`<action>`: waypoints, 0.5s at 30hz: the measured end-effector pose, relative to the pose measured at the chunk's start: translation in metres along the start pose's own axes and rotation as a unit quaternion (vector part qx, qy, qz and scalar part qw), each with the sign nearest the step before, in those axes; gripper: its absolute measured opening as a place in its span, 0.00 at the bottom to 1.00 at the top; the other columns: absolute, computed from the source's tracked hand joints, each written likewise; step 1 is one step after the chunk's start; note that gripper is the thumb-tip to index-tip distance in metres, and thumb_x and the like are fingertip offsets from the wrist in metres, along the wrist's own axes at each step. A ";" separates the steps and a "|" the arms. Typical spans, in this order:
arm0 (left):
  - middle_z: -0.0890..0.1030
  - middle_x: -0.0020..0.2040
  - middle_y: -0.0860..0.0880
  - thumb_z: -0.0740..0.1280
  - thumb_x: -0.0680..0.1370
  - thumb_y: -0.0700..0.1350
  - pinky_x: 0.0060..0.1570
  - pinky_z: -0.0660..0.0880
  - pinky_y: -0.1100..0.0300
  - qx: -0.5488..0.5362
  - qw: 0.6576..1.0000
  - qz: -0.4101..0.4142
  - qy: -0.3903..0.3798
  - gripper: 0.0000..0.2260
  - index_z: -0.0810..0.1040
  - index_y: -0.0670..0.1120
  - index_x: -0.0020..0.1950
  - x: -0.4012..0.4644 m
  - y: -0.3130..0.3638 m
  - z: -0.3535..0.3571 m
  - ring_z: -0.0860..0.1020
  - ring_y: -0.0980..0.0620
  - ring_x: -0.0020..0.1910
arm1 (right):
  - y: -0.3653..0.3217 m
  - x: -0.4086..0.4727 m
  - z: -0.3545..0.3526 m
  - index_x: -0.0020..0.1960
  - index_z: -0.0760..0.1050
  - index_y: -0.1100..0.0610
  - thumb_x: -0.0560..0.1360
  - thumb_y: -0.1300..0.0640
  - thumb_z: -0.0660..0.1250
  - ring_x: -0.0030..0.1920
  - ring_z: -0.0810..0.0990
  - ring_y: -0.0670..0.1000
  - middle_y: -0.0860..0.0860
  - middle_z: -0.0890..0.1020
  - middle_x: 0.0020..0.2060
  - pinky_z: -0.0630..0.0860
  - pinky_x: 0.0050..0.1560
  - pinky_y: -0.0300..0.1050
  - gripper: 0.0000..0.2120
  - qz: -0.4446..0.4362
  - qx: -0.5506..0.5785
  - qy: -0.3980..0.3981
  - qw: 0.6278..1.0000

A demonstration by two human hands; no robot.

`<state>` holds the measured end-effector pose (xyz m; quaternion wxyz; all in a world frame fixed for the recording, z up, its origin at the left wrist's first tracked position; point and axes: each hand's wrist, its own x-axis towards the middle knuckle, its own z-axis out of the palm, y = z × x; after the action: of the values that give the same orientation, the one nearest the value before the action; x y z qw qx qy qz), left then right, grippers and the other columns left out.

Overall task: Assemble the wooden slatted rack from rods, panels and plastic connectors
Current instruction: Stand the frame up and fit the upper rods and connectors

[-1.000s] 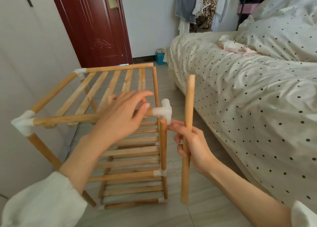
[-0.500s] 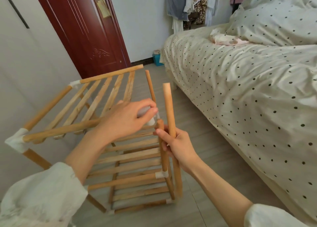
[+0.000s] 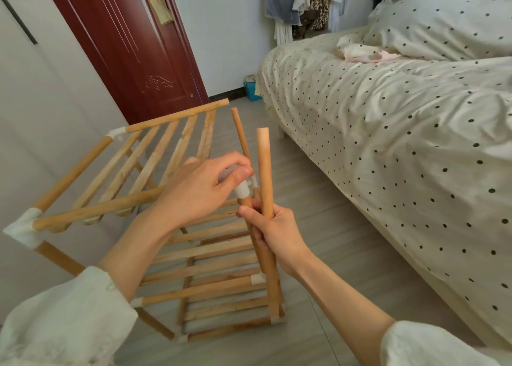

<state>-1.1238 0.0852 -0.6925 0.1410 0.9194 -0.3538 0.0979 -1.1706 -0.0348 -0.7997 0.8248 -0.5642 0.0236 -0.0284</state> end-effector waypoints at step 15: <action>0.78 0.38 0.52 0.41 0.82 0.52 0.50 0.61 0.57 0.130 0.985 -0.082 0.073 0.22 0.60 0.51 0.74 -0.001 0.018 0.035 0.72 0.53 0.37 | -0.001 0.000 -0.022 0.52 0.78 0.65 0.76 0.65 0.64 0.26 0.65 0.47 0.53 0.74 0.27 0.61 0.20 0.34 0.07 0.053 0.072 -0.074 0.993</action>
<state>-1.1341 0.0615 -0.7228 0.0536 0.9463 -0.2499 0.1980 -1.1718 -0.0556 -0.8062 0.8630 -0.5020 -0.0102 0.0554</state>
